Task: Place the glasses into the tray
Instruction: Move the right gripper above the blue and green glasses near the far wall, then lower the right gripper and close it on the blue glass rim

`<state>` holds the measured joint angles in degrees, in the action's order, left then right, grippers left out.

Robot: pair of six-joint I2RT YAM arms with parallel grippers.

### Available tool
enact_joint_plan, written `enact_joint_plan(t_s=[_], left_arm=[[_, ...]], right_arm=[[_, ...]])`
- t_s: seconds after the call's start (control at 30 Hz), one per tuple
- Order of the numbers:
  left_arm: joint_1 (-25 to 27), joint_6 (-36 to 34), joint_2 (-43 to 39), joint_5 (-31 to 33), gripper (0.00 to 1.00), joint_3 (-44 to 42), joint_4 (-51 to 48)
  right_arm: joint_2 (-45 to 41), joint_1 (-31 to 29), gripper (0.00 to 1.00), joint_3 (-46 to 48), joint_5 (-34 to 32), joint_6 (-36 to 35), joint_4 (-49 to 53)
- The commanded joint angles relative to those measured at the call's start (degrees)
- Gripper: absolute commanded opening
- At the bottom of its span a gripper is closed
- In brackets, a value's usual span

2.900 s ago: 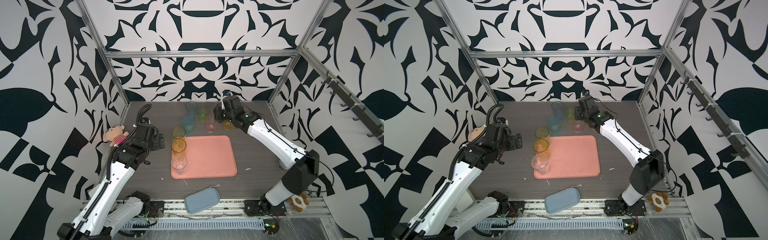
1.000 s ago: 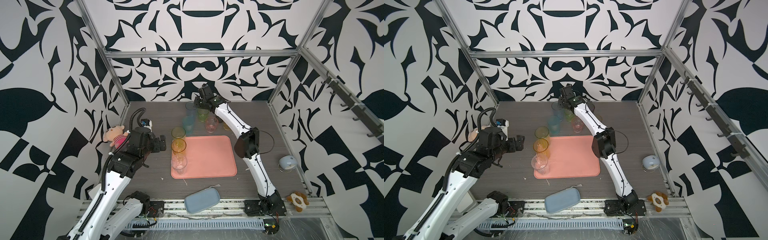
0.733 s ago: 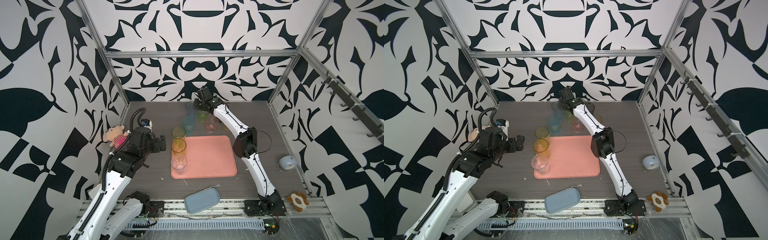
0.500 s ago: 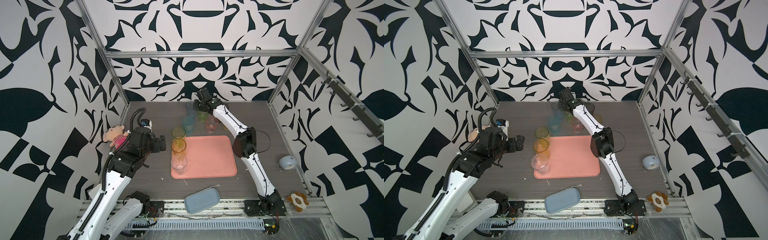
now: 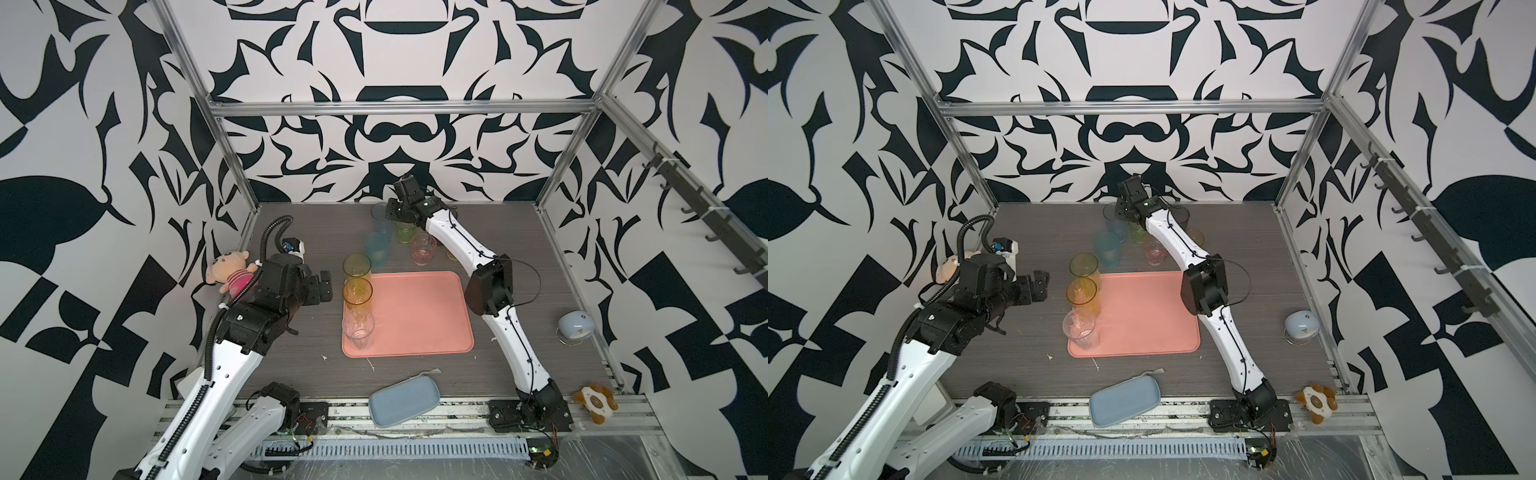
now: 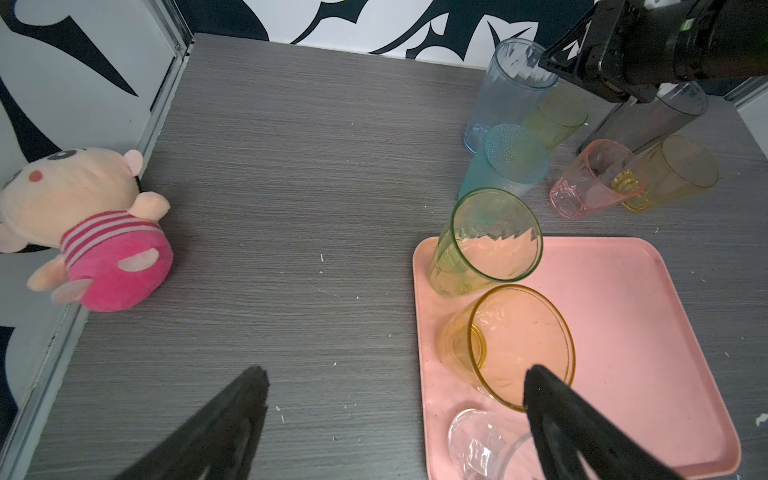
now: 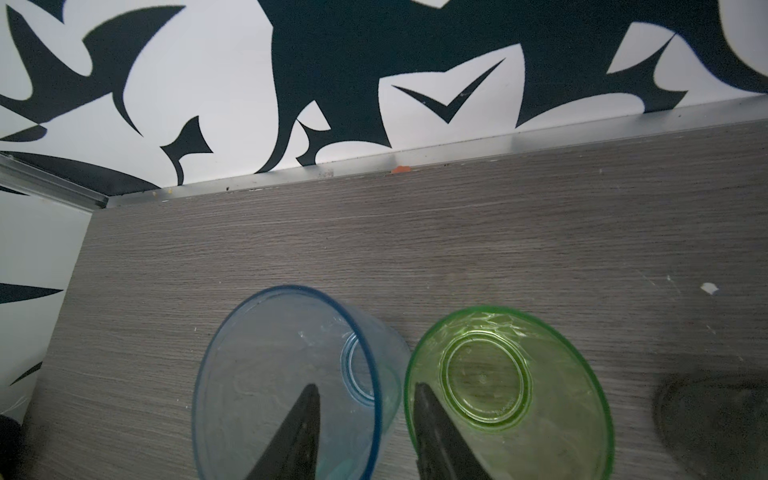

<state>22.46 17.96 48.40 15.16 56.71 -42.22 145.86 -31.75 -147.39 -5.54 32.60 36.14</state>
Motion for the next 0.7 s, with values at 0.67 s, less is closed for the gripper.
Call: enact_joint_plan(t_s=[0.67], left_arm=[[-0.2, 0.1, -0.1, -1.8, 1.0, -0.3, 0.3]], right_arm=[[-2.1, -0.2, 0.39, 2.2, 0.2, 0.1, -4.2]])
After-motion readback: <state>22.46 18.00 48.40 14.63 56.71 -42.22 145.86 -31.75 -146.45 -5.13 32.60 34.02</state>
